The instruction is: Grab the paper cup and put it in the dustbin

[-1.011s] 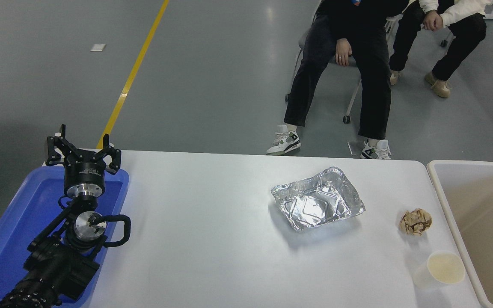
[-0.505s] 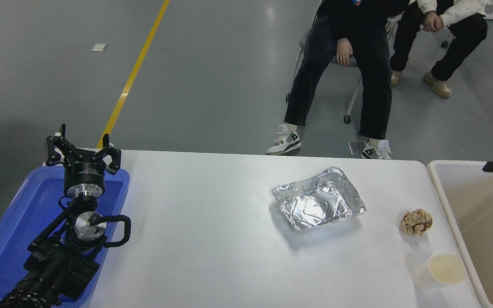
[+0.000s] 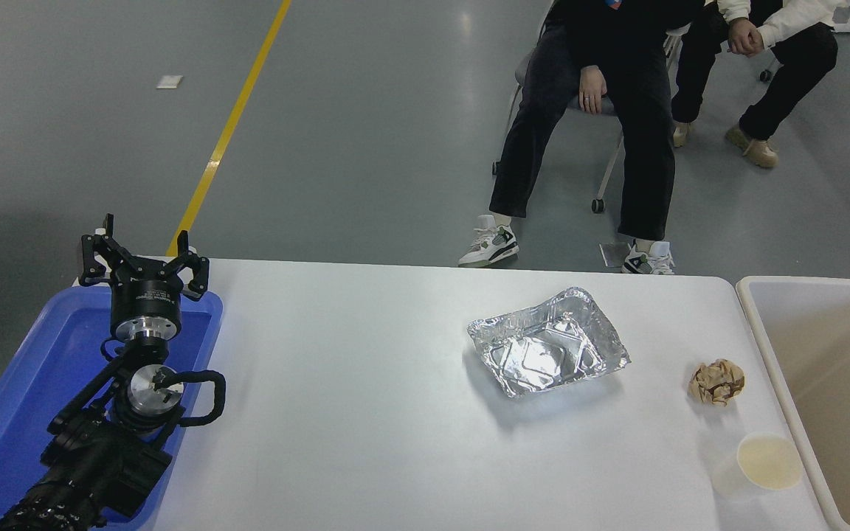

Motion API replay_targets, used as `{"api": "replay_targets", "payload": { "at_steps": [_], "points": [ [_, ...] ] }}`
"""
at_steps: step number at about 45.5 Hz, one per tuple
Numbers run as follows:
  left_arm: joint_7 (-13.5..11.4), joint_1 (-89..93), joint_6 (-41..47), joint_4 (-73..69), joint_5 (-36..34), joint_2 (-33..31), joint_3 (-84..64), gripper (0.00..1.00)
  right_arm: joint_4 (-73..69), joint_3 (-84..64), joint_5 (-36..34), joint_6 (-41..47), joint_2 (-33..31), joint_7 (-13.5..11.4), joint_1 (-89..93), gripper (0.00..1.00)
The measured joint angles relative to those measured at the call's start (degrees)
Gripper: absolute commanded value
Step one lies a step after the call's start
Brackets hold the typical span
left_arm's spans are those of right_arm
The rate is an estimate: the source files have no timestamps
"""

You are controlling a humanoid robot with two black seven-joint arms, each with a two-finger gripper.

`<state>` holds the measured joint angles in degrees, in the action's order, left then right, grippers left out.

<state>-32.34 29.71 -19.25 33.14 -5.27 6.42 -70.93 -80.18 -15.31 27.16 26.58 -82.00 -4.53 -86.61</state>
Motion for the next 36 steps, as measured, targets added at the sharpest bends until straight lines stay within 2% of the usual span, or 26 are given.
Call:
{"api": "replay_targets", "payload": {
  "at_steps": [18, 36],
  "points": [
    [0.0, 0.0, 0.0, 0.0, 0.0, 0.0, -0.04, 0.99, 0.04, -12.82, 0.78, 0.02, 4.9, -0.42, -16.25, 1.0],
    [0.0, 0.0, 0.0, 0.0, 0.0, 0.0, -0.04, 0.99, -0.44, -23.81, 0.99, -0.25, 16.57, -1.75, -26.34, 1.0]
  ]
}}
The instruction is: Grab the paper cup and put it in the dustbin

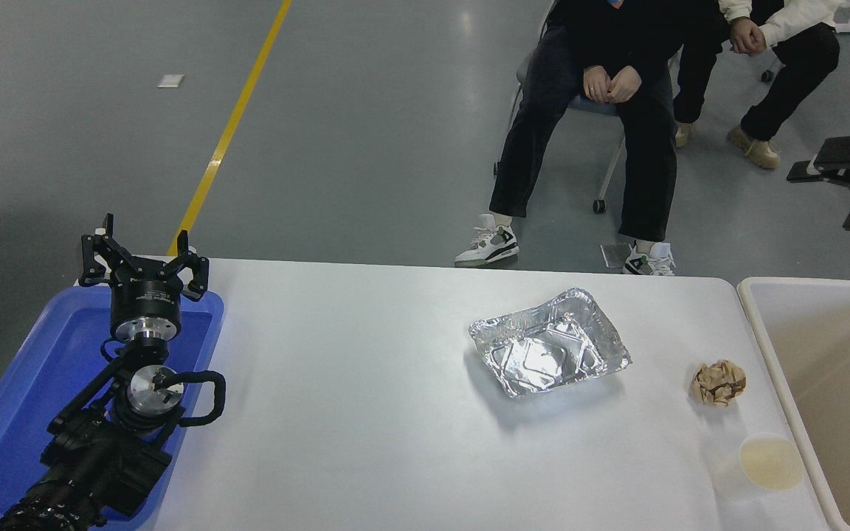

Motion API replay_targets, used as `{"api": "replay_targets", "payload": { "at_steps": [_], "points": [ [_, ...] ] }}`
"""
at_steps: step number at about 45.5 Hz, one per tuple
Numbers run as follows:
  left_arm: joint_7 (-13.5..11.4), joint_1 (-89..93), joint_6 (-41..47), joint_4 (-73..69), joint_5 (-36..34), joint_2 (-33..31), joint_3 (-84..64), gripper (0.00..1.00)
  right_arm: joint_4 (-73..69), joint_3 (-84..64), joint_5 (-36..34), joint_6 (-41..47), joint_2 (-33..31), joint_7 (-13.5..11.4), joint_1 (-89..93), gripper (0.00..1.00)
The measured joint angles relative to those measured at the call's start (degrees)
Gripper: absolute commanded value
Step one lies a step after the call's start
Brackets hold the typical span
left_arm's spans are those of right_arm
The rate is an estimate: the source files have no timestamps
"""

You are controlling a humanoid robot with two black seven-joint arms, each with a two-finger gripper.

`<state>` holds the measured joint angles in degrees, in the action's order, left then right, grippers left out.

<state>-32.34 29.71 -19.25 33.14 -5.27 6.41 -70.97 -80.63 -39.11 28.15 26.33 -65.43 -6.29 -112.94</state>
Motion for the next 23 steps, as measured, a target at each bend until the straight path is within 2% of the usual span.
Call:
{"api": "replay_targets", "payload": {
  "at_steps": [9, 23],
  "points": [
    [0.0, 0.0, 0.0, 0.0, 0.0, 0.0, 0.01, 0.99, -0.92, -3.77, -0.02, -0.06, 5.56, -1.38, -1.95, 1.0],
    [0.02, 0.0, 0.0, 0.0, 0.0, 0.0, 0.0, 0.99, -3.11, -16.29, -0.92, -0.31, 16.56, -1.82, -8.09, 1.0]
  ]
}}
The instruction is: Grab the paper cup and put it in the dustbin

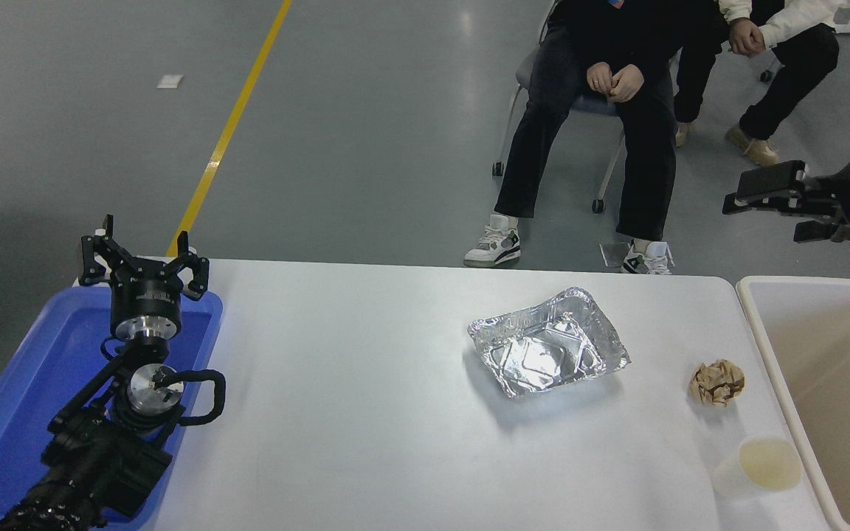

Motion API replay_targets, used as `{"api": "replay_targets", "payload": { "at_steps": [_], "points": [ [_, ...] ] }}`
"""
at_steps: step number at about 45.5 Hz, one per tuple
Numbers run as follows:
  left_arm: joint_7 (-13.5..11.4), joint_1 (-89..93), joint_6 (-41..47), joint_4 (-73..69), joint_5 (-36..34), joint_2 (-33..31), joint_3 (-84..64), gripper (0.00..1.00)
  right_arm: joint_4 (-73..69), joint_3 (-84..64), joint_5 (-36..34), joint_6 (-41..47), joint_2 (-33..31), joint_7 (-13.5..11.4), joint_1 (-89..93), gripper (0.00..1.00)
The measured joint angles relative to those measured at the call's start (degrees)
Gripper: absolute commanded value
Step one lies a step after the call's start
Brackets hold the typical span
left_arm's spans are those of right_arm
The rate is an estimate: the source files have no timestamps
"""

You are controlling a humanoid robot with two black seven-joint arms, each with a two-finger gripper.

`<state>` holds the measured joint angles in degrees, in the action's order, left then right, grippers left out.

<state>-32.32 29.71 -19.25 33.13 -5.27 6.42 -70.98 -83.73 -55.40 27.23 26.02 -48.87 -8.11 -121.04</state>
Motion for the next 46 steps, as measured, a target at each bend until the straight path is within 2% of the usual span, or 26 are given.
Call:
{"api": "replay_targets", "payload": {
  "at_steps": [23, 34, 46],
  "points": [
    [-0.01, 0.0, 0.0, 0.0, 0.0, 0.0, 0.03, 0.99, -11.95, -18.2, -5.87, 0.11, 9.34, 0.48, -12.21, 1.0],
    [-0.03, 0.0, 0.0, 0.0, 0.0, 0.0, 0.04, 0.99, -14.89, -20.84, -10.72, 1.38, 14.0, 0.53, -18.1, 1.0],
    [-0.03, 0.0, 0.0, 0.0, 0.0, 0.0, 0.02, 0.99, -15.88, -21.73, -14.08, 6.45, 17.95, 0.53, -23.5, 1.0]
  ]
}}
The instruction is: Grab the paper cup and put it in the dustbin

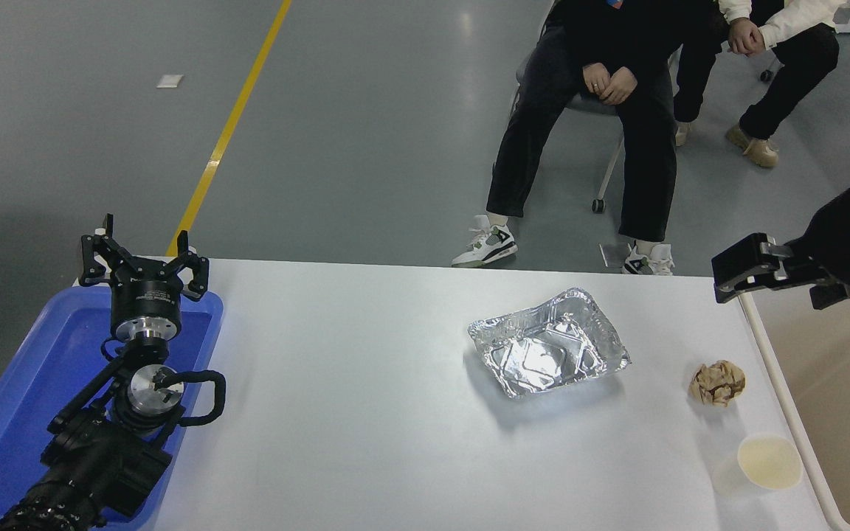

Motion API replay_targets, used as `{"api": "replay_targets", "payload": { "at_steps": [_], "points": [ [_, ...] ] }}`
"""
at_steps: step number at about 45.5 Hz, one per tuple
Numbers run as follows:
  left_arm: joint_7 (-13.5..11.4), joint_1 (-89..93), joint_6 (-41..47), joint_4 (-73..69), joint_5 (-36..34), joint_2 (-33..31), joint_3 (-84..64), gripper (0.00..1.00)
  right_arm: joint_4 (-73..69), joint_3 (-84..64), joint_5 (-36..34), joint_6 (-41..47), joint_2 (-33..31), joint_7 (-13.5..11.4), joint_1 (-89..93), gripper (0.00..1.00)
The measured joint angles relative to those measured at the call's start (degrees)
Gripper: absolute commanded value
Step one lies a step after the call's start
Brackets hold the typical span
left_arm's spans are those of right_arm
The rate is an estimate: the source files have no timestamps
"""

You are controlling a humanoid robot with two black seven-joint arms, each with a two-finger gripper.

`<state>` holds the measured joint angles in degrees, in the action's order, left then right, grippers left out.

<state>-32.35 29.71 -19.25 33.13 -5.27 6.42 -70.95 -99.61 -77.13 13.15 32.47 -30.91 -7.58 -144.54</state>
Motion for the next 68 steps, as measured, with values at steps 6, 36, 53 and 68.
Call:
{"api": "replay_targets", "payload": {
  "at_steps": [6, 36, 53, 68],
  "points": [
    [0.0, 0.0, 0.0, 0.0, 0.0, 0.0, 0.0, 0.99, -0.18, -0.56, -0.37, 1.21, 0.52, 0.0, -0.89, 1.0],
    [0.01, -0.01, 0.0, 0.0, 0.04, 0.0, 0.0, 0.99, 0.02, -4.48, 18.21, -8.72, -17.63, 0.07, 13.19, 1.0],
    [0.01, 0.0, 0.0, 0.0, 0.03, 0.0, 0.0, 0.99, 2.73, 5.02, 25.92, -15.37, -24.1, 0.47, 30.83, 1.0],
    [0.01, 0.0, 0.0, 0.0, 0.02, 0.0, -0.01, 0.99, 8.43, 13.84, 33.43, -18.23, -25.41, 2.12, 46.32, 1.0]
  ]
}}
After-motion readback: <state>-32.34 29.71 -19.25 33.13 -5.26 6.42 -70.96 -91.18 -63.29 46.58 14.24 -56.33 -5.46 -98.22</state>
